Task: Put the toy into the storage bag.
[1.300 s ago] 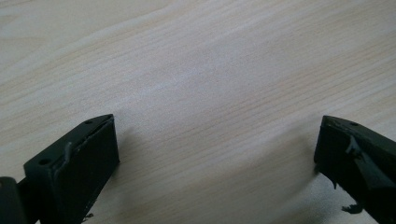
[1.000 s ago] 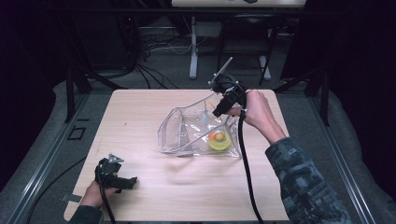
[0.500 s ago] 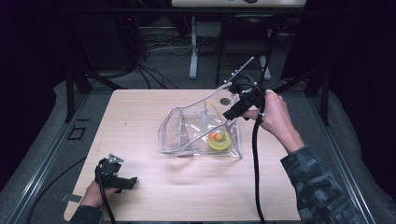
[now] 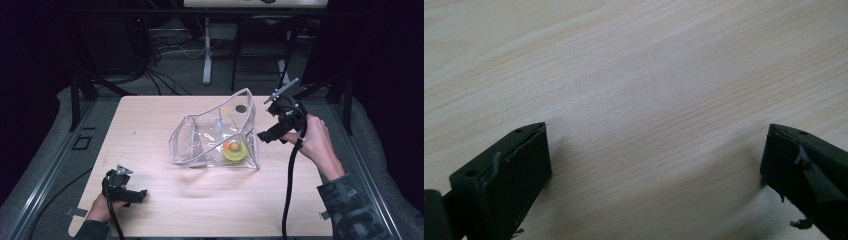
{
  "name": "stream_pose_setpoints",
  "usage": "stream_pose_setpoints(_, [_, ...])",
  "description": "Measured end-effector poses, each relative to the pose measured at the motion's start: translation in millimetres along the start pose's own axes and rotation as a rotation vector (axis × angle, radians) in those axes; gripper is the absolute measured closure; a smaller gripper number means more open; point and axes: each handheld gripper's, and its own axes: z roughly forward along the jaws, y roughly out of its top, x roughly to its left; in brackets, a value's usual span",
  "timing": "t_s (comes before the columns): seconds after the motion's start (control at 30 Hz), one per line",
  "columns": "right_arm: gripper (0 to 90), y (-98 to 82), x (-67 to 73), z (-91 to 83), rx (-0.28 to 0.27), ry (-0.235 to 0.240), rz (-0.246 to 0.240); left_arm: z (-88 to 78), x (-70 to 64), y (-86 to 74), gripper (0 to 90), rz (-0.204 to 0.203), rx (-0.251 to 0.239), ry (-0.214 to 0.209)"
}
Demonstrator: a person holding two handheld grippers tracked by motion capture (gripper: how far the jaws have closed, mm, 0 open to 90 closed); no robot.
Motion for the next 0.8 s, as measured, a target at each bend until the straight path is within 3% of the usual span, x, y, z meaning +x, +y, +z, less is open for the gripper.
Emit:
stream_pose_setpoints(0.4, [1.4,-71.2,-14.6,43.9,0.062,0.04,0.099,-0.2,-0.3,0.3,0.0,-0.002,0.002,-0.001])
stream_pose_setpoints(0.8, [2.8,-113.9,-21.0,81.5,0.108,0.071,0.17,0.2,-0.7,0.3,0.0,-0.003,-0.003,-0.003])
